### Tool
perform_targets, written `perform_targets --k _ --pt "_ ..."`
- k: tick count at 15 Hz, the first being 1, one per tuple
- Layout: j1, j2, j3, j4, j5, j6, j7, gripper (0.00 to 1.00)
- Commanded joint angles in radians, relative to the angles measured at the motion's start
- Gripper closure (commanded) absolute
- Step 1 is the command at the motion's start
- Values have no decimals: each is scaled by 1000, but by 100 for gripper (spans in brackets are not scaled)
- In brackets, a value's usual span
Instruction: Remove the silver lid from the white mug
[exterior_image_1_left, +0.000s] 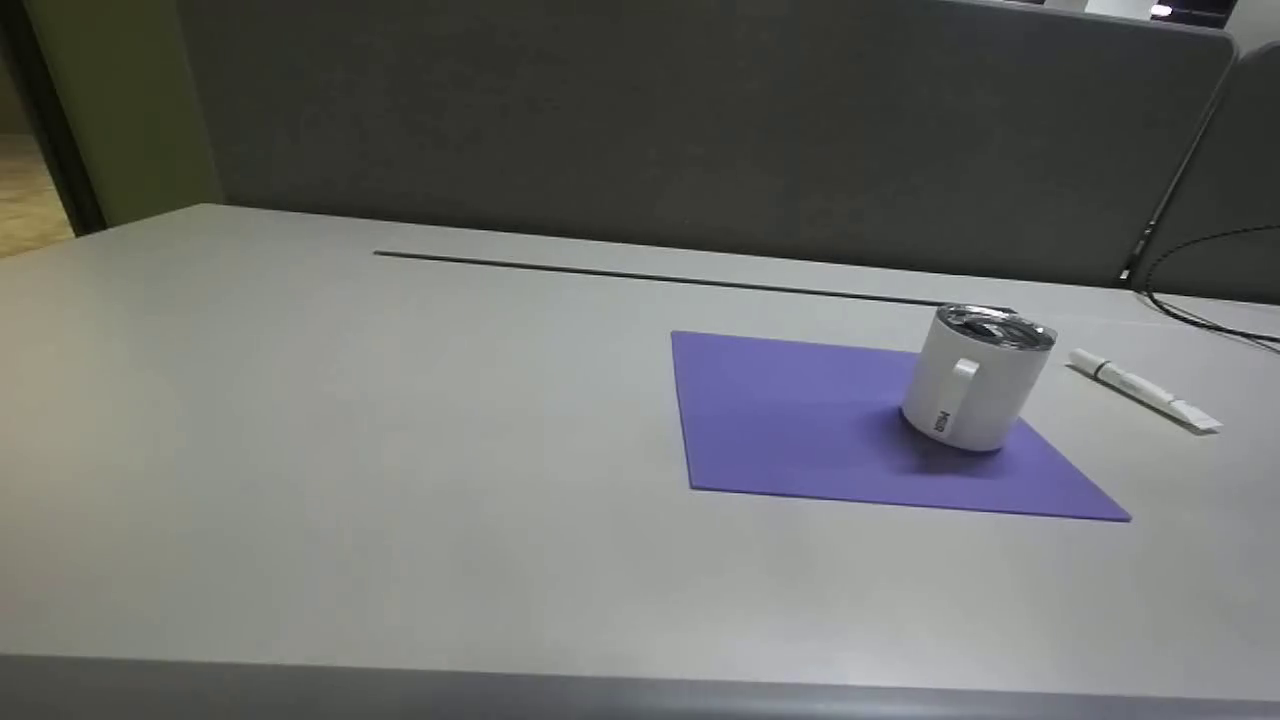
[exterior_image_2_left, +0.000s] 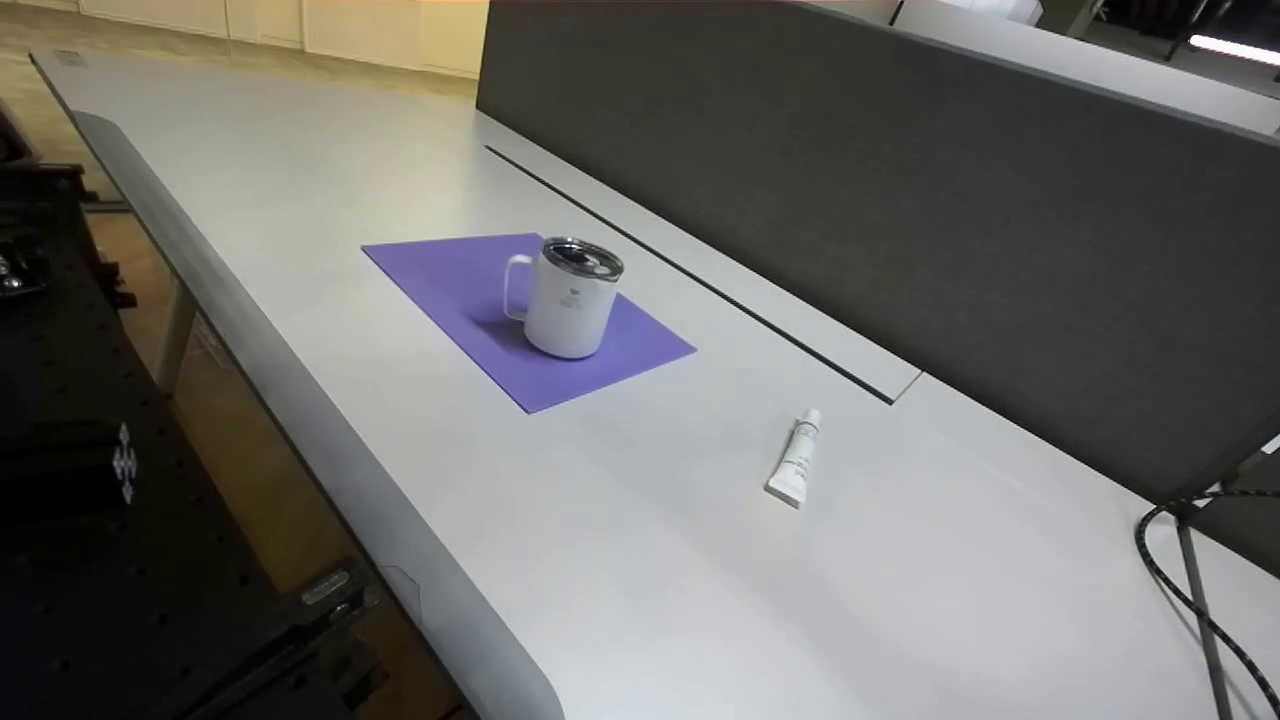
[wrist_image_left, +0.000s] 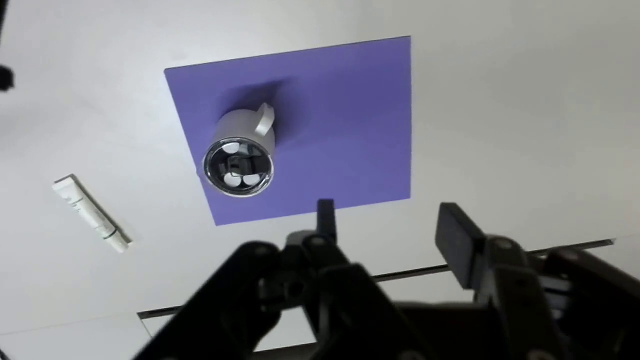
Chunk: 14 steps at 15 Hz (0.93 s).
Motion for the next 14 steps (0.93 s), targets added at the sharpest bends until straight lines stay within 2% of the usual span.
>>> perform_targets --k 1,4,5,8,9,14 --pt "-13 176 -53 51 -82 88 -91 75" --pt "-45 258 -53 79 -210 131 -106 96" --pt "-49 277 -54 87 -236 137 -101 99" --pt "-66 311 -45 110 -298 134 -37 100" --pt "-42 287 -67 74 -269 152 -83 99" --pt "-47 305 -65 89 -282 151 -72 99"
